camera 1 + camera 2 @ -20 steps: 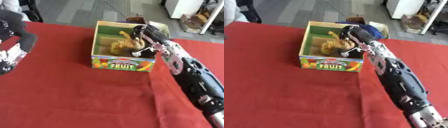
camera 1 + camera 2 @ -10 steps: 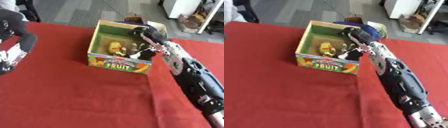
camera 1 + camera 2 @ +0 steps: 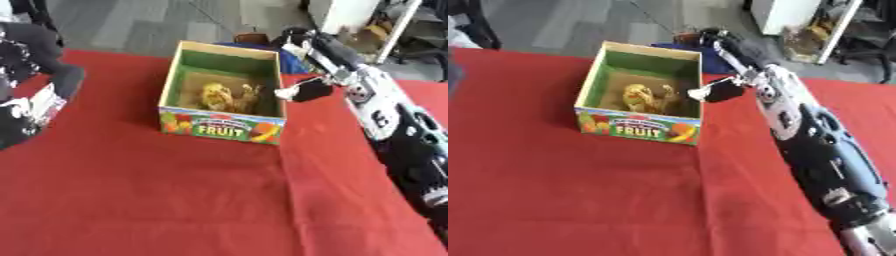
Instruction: Pick up objects on the table and place them in the box.
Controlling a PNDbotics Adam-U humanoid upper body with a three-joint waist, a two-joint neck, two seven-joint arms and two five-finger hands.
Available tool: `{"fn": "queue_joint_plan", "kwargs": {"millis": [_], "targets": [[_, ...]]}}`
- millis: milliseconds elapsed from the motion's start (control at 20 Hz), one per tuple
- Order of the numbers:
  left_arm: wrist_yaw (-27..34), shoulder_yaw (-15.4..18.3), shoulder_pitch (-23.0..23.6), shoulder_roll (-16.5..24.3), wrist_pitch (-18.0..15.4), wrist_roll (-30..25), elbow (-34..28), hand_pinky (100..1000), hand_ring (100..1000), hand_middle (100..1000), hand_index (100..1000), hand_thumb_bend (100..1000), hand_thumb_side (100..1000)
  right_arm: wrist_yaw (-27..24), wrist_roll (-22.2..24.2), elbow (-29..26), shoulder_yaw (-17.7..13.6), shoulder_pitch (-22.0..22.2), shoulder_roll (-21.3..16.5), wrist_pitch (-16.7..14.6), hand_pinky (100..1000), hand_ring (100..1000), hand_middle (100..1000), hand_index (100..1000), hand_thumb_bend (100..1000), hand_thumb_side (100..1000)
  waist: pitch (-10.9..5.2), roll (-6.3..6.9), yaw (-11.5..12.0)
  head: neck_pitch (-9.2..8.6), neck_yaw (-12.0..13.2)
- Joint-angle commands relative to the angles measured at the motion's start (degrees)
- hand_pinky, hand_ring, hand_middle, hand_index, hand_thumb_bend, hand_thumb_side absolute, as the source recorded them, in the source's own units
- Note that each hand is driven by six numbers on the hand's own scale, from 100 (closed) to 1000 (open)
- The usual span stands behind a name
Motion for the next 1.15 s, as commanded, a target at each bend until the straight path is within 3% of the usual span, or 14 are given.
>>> {"fn": "queue_joint_plan", "kwargs": {"millis": [50, 250, 450, 800, 1150], "targets": [[-0.6, 1.3, 0.9, 1.6, 0.1, 1.9, 0.9, 570, 527, 529, 657, 539, 309, -11.2, -1.8, -10.7, -0.4, 3.2, -3.3, 3.2, 791, 945, 680, 797, 374, 313, -1.67, 0.27, -1.2, 1.59, 2.0], [-1.0, 1.9, 3.2, 1.7, 0.1, 3.6, 2.2, 567, 533, 534, 655, 538, 316, -22.1, -4.7, -22.7, -3.4, 13.2, -3.1, 8.6, 782, 946, 649, 765, 314, 302, -2.15, 0.27, -3.0, 3.19, 3.1], [-1.0, 2.3, 4.9, 1.8, 0.1, 4.6, 2.7, 565, 530, 532, 653, 536, 318, -27.0, -7.9, -29.6, -6.7, 21.9, -0.5, 10.7, 778, 946, 638, 751, 252, 306, -2.51, 0.27, -3.8, 4.45, 4.3], [-1.0, 2.8, 7.4, 1.4, 0.1, 5.3, 2.8, 560, 515, 519, 648, 532, 330, -31.2, -10.0, -35.0, -9.5, 32.6, 4.2, 11.3, 770, 956, 624, 728, 161, 340, -2.98, 0.41, -4.7, 6.61, 5.8], [-0.8, 2.9, 9.7, 0.2, 0.1, 5.7, 2.8, 557, 511, 514, 641, 530, 340, -31.7, -9.7, -36.1, -10.3, 37.5, 9.0, 12.1, 766, 958, 614, 712, 122, 359, -3.28, 0.69, -5.2, 8.30, 6.9]]}}
